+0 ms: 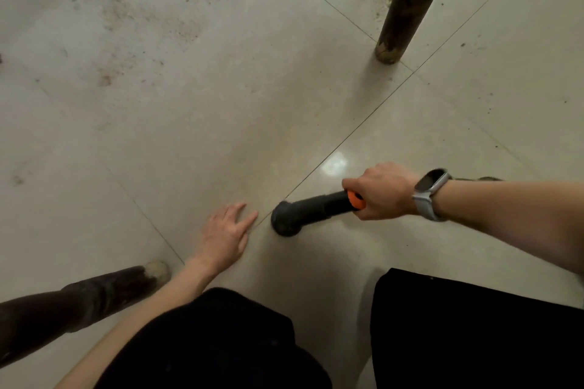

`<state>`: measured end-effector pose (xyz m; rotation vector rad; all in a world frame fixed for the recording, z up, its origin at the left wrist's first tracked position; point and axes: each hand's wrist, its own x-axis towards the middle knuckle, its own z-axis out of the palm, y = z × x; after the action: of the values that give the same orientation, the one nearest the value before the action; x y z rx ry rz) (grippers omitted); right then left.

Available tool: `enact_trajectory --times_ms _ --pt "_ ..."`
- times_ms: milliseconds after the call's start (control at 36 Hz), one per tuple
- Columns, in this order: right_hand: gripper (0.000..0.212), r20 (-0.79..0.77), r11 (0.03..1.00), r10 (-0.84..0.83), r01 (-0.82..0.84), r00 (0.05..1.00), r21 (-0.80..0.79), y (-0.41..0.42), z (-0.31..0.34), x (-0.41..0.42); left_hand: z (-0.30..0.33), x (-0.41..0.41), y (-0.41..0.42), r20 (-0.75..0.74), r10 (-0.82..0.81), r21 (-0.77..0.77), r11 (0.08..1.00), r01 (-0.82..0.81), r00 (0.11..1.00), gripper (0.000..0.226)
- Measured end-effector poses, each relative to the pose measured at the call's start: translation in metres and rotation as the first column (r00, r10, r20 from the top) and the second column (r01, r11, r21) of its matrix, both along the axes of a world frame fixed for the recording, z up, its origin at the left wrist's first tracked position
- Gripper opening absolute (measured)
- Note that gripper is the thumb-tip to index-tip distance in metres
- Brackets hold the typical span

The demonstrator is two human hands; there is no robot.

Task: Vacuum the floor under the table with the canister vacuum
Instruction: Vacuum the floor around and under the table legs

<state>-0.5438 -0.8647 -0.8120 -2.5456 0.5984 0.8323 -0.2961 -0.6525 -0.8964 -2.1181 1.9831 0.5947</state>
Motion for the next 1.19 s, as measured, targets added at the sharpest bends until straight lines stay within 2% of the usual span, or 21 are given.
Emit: enact_trajectory --times_ms 56,139,222,333,389,444,583,639,778,833,889,972,1083,1139,1194 --pt "0.021 0.019 0.998 0.062 -0.062 0.998 -0.006 0.010 -0.002 0.007 -0.002 0.007 0.005 0.000 0.063 0.027 0.998 -0.063 0.998 0.058" --pt "0.023 0.046 0.998 0.012 -0.009 0.999 -0.065 0.008 0.000 0.023 -0.003 0.009 0.011 -0.025 0.185 0.033 0.982 -0.184 0.982 0.056" --pt "0.024 0.114 0.994 0.002 0.011 0.993 -0.113 0.015 0.004 0.041 -0.002 0.009 0.018 0.020 0.314 0.041 0.948 -0.315 0.949 0.053" --pt "0.026 0.088 0.990 0.133 -0.137 0.987 0.031 0.063 0.005 0.059 -0.002 0.021 0.033 0.063 0.407 0.117 0.904 -0.412 0.911 0.058" --pt "0.027 0.066 0.969 0.232 -0.237 0.970 0.075 0.077 0.003 0.064 -0.002 0.024 0.037 0.068 0.433 0.153 0.886 -0.438 0.899 0.059" --pt "0.029 0.063 0.970 0.238 -0.241 0.969 0.042 0.069 0.002 0.066 -0.002 0.023 0.039 0.061 0.450 0.163 0.876 -0.454 0.891 0.060" --pt "0.028 0.104 0.987 0.025 -0.008 0.994 -0.160 0.010 0.008 0.065 -0.004 0.019 0.039 0.069 0.456 0.178 0.870 -0.460 0.887 0.064" --pt "0.026 0.135 0.978 0.001 0.028 0.991 -0.207 0.006 0.009 0.066 -0.004 0.019 0.040 0.066 0.437 0.169 0.881 -0.442 0.897 0.064" --pt "0.026 0.102 0.989 0.129 -0.121 0.986 -0.079 0.042 0.005 0.069 -0.003 0.018 0.039 0.056 0.452 0.179 0.873 -0.455 0.890 0.064" --pt "0.028 0.082 0.988 0.134 -0.126 0.988 -0.094 0.037 0.004 0.068 0.000 0.016 0.035 0.053 0.462 0.180 0.867 -0.464 0.885 0.063" --pt "0.027 0.080 0.990 0.067 -0.056 0.995 -0.133 0.017 0.006 0.062 0.002 0.015 0.029 0.039 0.460 0.187 0.868 -0.459 0.887 0.061" --pt "0.024 0.090 0.974 -0.129 0.143 0.988 -0.177 -0.028 0.011 0.047 0.003 0.014 0.014 0.027 0.427 0.194 0.885 -0.424 0.904 0.062" --pt "0.019 0.106 0.862 -0.413 0.426 0.904 -0.276 -0.079 0.018 0.020 0.002 0.014 -0.016 0.023 0.360 0.236 0.905 -0.355 0.933 0.061" --pt "0.017 0.106 0.805 -0.493 0.499 0.864 -0.321 -0.088 0.020 0.007 0.003 0.012 -0.032 0.025 0.328 0.254 0.911 -0.323 0.944 0.061" --pt "0.016 0.092 0.787 -0.538 0.538 0.838 -0.301 -0.086 0.020 0.000 0.005 0.006 -0.047 0.015 0.282 0.266 0.924 -0.276 0.959 0.060"
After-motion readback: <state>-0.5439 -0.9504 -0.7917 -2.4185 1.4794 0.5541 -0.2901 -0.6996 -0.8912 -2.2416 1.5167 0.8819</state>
